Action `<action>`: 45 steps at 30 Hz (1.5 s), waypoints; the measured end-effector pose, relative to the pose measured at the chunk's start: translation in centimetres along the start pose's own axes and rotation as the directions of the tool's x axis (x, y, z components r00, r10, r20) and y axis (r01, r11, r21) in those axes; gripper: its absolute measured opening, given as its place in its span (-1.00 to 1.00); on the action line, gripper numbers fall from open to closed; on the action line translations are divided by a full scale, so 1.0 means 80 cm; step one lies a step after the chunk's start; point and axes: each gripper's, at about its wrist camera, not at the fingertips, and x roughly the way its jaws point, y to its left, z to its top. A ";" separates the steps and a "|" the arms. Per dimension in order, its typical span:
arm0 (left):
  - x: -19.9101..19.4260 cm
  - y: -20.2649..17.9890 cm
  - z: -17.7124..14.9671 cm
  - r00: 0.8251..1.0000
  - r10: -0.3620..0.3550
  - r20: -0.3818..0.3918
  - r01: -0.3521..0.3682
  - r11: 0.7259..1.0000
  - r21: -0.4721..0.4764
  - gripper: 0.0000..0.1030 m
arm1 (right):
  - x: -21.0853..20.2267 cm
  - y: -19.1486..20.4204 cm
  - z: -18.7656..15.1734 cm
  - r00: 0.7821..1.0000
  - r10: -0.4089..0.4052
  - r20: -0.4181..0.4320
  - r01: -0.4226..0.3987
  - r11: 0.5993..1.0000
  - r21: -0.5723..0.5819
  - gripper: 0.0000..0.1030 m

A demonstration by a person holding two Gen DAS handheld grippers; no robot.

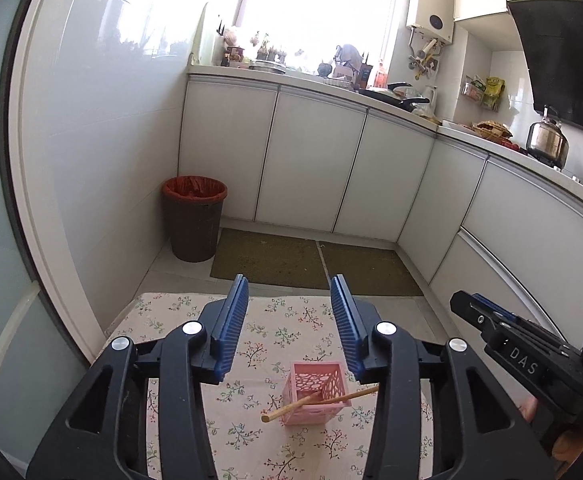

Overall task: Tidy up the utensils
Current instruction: 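Move the left tool back down to the chopsticks on the cloth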

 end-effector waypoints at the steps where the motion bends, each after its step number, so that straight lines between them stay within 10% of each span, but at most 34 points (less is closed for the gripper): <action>1: -0.002 -0.001 -0.003 1.000 0.007 -0.007 -0.007 1.000 0.001 -0.14 | -0.006 0.001 -0.002 1.000 -0.004 0.004 0.004 1.000 -0.001 -0.35; 18: -0.052 -0.003 -0.034 0.999 0.050 0.003 -0.050 0.999 -0.011 0.86 | -0.078 -0.017 -0.052 0.989 -0.149 0.021 0.146 0.984 0.101 0.87; 26: -0.016 -0.036 -0.081 0.979 0.006 -0.203 0.024 0.989 0.147 0.86 | -0.084 -0.076 -0.116 0.980 -0.157 -0.119 0.180 0.959 0.220 0.87; 32: 0.044 -0.083 -0.152 0.874 -0.045 -0.484 0.208 0.935 0.288 0.86 | -0.085 -0.168 -0.216 0.934 -0.133 -0.333 0.271 0.870 0.412 0.87; 38: 0.125 -0.115 -0.237 0.682 0.026 -0.731 0.331 0.880 0.340 0.86 | -0.076 -0.223 -0.282 0.870 -0.077 -0.487 0.358 0.778 0.517 0.87; 45: 0.185 -0.139 -0.290 0.567 0.092 -0.819 0.377 0.855 0.357 0.39 | -0.075 -0.240 -0.297 0.858 -0.041 -0.513 0.368 0.746 0.555 0.87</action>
